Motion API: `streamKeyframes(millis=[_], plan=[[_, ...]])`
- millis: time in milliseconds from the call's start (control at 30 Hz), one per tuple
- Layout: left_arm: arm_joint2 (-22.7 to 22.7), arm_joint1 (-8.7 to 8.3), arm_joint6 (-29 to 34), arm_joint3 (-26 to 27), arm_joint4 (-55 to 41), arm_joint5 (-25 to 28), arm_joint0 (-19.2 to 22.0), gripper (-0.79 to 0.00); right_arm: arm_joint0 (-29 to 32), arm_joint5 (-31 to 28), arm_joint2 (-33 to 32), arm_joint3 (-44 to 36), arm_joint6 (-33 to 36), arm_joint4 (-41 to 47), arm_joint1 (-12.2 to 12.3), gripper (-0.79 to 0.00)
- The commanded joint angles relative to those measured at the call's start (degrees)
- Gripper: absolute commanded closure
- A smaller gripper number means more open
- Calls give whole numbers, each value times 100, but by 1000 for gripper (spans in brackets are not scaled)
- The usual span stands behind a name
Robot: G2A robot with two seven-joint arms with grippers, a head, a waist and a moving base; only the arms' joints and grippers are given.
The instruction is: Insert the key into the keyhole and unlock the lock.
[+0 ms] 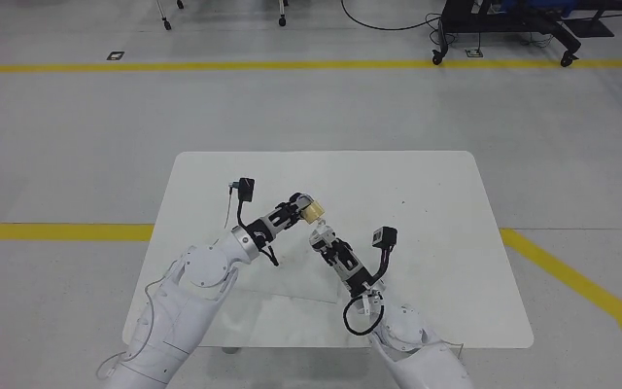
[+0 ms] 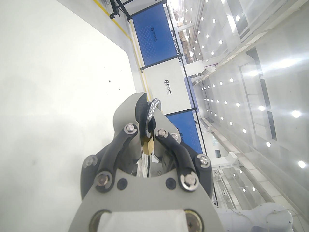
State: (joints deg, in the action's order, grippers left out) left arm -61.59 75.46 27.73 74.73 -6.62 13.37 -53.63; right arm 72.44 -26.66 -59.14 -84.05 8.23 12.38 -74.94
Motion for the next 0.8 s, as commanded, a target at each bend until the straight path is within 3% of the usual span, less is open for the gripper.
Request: streamKeyframes(millis=[0,200,367,567,767], plan=[[1,2,4,3,29,19,-5,0,-4,-1,-3,4,-15,-5,-12,-197],[-14,10,25,-6,49,25,-8,0,-16,-87,-35,46,-42,72,-50,-160],[-22,15,52,-7,88,47,-12,0,-57,-69,-64,104,-51,131,-81,0],[-34,21,17,9,164,78,-23,0,-108,34,-84,156,122,427,-117,0],[-68,21,22,-15,227,262,-35,0,-199,274,-261,188,738,1568,-139,0]])
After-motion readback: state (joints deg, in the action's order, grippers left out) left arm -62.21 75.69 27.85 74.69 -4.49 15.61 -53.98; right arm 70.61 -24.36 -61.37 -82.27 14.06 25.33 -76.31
